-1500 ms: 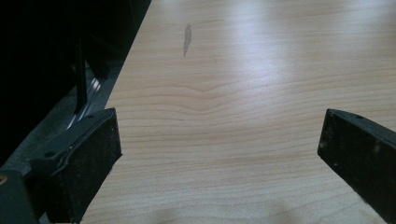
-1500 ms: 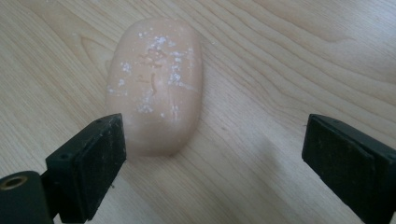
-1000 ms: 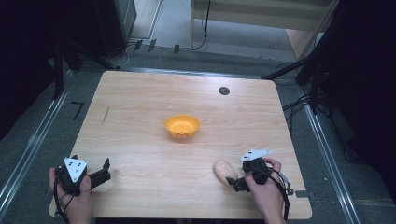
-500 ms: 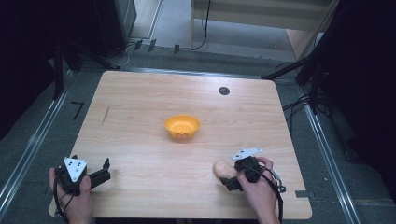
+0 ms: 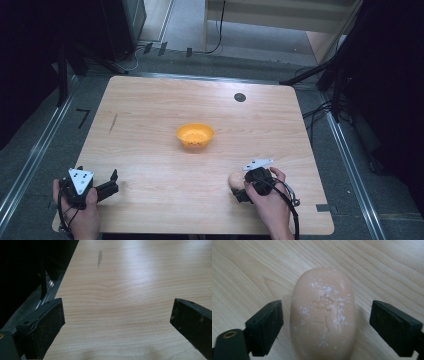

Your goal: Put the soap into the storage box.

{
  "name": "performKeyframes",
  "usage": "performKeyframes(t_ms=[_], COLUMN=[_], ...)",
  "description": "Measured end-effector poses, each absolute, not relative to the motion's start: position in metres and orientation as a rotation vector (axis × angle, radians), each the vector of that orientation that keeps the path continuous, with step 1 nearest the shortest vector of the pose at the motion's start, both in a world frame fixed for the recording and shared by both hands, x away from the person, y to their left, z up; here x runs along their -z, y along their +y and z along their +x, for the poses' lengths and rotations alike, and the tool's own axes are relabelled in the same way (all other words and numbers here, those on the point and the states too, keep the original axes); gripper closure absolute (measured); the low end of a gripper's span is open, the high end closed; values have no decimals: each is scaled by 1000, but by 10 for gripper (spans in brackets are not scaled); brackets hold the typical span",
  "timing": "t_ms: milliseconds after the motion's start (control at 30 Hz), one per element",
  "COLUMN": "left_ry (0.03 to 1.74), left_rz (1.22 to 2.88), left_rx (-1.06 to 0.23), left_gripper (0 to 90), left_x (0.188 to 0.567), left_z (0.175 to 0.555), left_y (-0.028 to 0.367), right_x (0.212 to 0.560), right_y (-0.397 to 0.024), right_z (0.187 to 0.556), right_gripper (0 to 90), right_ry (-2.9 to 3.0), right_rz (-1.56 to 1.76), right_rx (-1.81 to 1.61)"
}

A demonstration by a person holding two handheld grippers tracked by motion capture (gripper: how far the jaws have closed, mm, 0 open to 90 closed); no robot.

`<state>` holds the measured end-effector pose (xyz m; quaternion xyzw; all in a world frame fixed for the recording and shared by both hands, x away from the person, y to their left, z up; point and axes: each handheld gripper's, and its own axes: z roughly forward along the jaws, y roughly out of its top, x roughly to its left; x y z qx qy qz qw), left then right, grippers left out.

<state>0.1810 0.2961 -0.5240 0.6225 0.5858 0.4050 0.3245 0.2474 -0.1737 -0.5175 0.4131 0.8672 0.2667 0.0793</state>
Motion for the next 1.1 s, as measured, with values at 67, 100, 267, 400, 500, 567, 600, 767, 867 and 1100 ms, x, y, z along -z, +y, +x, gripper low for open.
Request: performKeyframes(t_ms=[67,100,267,400,500,567,600,767,867,1100], left_ry=[1539,1540,1540,1539,1539,1538,1538,1539,1541,1540], left_rz=[1633,1633,1632,1632,1631,1632,1633,1630,1629,1629], left_rx=[-1062,-1062,-1063,-1062,-1061,-1061,-1061,-1063,-1061,-1053], left_gripper=[0,0,0,0,0,0,0,0,0,0], left_x=[524,524,524,524,524,524,524,524,524,524], left_z=[181,181,181,181,181,181,182,181,181,181], left_y=[296,296,296,296,296,296,296,296,296,297], right_x=[517,517,519,521,522,523,523,522,521,521], right_y=[-172,-171,-167,-165,-165,-166,-166,-166,-168,-170], right_z=[247,247,247,247,246,246,246,245,245,246], right_gripper=[134,135,157,182,196,217,234,302,332,337], right_ry=[2595,2594,2576,2571,2564,2568,2557,2550,2559,2568], right_rz=[1241,1240,1268,1275,1287,1286,1291,1279,1274,1250], right_rx=[-786,-776,-744,-720,-720,-726,-727,-711,-709,-719])
